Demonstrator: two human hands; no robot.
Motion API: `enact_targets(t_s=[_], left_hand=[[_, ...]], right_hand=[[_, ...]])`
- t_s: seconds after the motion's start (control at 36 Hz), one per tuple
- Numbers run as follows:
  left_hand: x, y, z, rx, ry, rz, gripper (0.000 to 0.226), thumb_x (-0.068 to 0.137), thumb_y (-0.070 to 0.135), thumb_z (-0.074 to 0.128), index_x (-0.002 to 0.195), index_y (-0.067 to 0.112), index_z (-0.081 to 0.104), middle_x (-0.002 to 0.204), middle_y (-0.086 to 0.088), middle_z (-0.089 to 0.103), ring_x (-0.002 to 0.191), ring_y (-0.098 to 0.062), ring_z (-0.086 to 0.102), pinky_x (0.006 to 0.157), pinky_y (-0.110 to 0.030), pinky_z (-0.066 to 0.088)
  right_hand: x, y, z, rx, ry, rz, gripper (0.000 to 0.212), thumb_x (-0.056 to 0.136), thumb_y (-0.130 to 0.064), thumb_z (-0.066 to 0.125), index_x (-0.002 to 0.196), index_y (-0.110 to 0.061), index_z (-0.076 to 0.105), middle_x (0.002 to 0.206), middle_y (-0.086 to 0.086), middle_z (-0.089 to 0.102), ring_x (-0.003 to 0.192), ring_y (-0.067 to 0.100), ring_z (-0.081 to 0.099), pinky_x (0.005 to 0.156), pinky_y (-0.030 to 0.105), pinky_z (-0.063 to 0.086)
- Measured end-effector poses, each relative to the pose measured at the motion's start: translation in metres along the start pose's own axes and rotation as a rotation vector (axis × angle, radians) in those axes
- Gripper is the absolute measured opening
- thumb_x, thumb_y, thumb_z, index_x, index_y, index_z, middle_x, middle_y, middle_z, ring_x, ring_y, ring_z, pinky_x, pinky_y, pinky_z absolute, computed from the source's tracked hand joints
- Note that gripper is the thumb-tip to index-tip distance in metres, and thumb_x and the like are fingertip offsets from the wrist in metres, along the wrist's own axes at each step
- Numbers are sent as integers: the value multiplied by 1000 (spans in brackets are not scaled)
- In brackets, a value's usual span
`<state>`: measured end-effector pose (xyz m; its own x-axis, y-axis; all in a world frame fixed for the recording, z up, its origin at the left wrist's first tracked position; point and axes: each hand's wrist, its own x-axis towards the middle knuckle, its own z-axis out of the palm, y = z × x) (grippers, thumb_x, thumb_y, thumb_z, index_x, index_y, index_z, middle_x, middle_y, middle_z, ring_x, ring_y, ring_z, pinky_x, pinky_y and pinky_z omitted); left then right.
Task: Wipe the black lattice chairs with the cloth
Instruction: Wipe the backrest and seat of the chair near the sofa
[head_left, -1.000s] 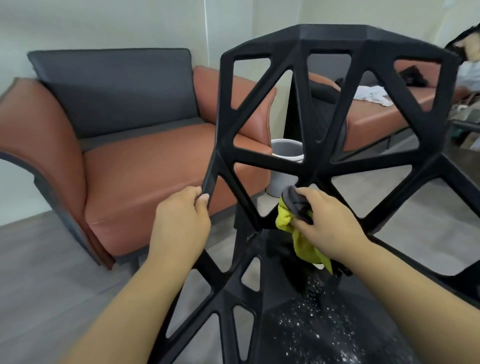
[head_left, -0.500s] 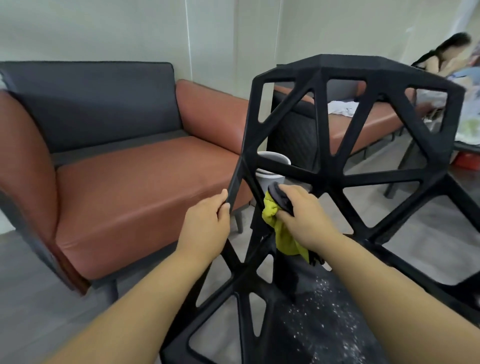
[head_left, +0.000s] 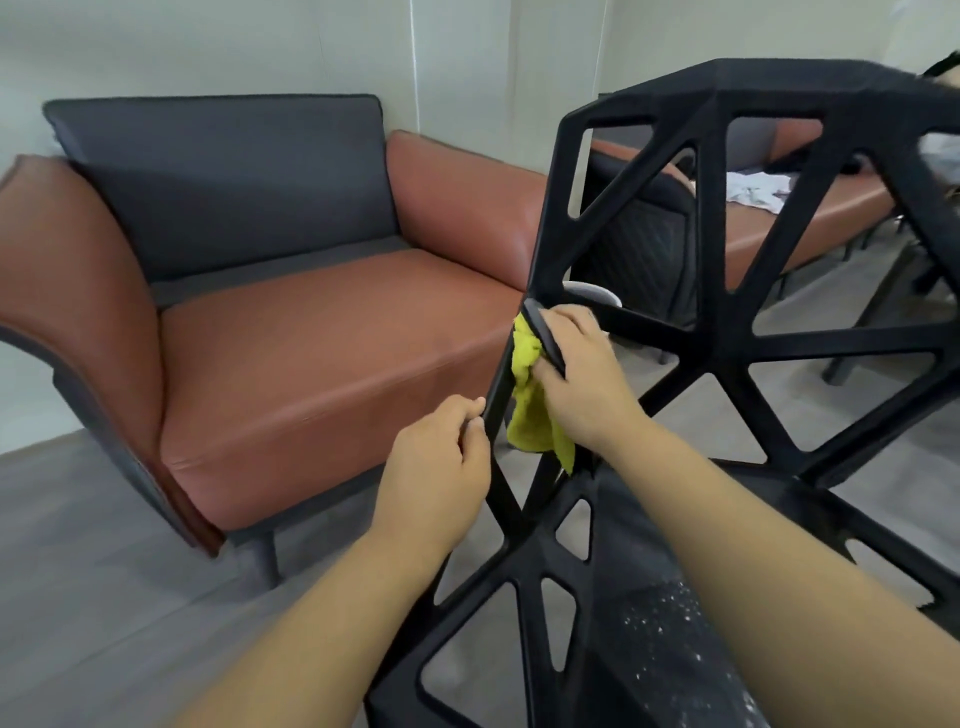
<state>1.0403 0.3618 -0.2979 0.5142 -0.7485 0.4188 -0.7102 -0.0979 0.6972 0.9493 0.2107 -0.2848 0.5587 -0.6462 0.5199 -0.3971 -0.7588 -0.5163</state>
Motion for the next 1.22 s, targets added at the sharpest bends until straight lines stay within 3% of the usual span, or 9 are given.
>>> enact_targets(t_s=[0.28, 0.39, 0.5, 0.61, 0.69, 0.83, 0.94, 1.06, 1.22], left_hand=[[-9, 1, -8, -115, -32, -42, 21, 90, 4, 44, 88, 11, 64, 66, 6, 57, 51, -9, 39, 51, -23, 33], [-16, -3, -16, -83, -120, -8, 30, 97, 9, 41, 115, 15, 64, 112, 8, 63, 86, -7, 58, 66, -6, 38], [-28, -12, -25, -33, -193, 49, 36, 99, 17, 41, 134, 19, 51, 130, 11, 54, 112, 7, 42, 87, 1, 28], [-39, -20, -29, -108, -221, 21, 37, 98, 14, 42, 134, 20, 50, 127, 16, 50, 113, 8, 42, 86, 5, 28], [-47, -23, -31, -221, -172, 10, 32, 97, 8, 43, 116, 26, 62, 113, 13, 63, 99, 4, 55, 79, -1, 37], [-63, -27, -38, -334, -153, -45, 31, 97, 11, 45, 96, 35, 64, 96, 19, 66, 91, 6, 59, 72, -7, 42], [-76, -31, -41, -336, -157, -102, 28, 97, 13, 46, 94, 32, 66, 89, 19, 67, 84, 5, 59, 67, -7, 41], [-87, -33, -43, -316, -130, -130, 31, 96, 13, 46, 89, 38, 64, 86, 22, 67, 83, 5, 59, 65, -7, 41], [-97, -43, -48, -281, -140, -126, 24, 97, 14, 48, 97, 26, 69, 91, 21, 67, 86, 7, 59, 70, -6, 42]], right_hand=[[-42, -13, -5, -165, -134, -343, 48, 85, -22, 49, 131, -9, 52, 128, 7, 49, 101, 35, 52, 86, 47, 45], [-19, -14, -1, -137, -27, -104, 43, 87, -16, 51, 130, -12, 52, 127, 6, 46, 102, 36, 50, 90, 48, 42], [-27, -22, 2, -136, -1, -48, 43, 89, -17, 55, 131, -12, 51, 129, 4, 45, 106, 33, 50, 91, 43, 42], [-66, -37, 1, -143, -59, -174, 46, 85, -20, 59, 130, -10, 52, 125, 4, 47, 102, 30, 53, 84, 38, 46], [-100, -47, 2, -125, -159, -295, 45, 85, -24, 57, 127, -10, 54, 123, 5, 48, 96, 30, 55, 77, 43, 49], [-134, -55, 3, -120, -267, -390, 48, 84, -33, 50, 124, -7, 57, 119, 6, 52, 93, 25, 58, 73, 28, 48], [-126, -59, 5, -123, -132, -279, 44, 85, -31, 54, 123, -10, 57, 117, 3, 53, 94, 26, 58, 68, 40, 53], [-107, -72, 10, -49, 34, -54, 42, 86, -23, 63, 125, -11, 57, 115, 2, 50, 95, 23, 55, 77, 37, 49], [-131, -84, 16, -84, -45, -140, 38, 80, -26, 59, 113, -7, 63, 105, 8, 52, 82, 24, 55, 62, 32, 46]])
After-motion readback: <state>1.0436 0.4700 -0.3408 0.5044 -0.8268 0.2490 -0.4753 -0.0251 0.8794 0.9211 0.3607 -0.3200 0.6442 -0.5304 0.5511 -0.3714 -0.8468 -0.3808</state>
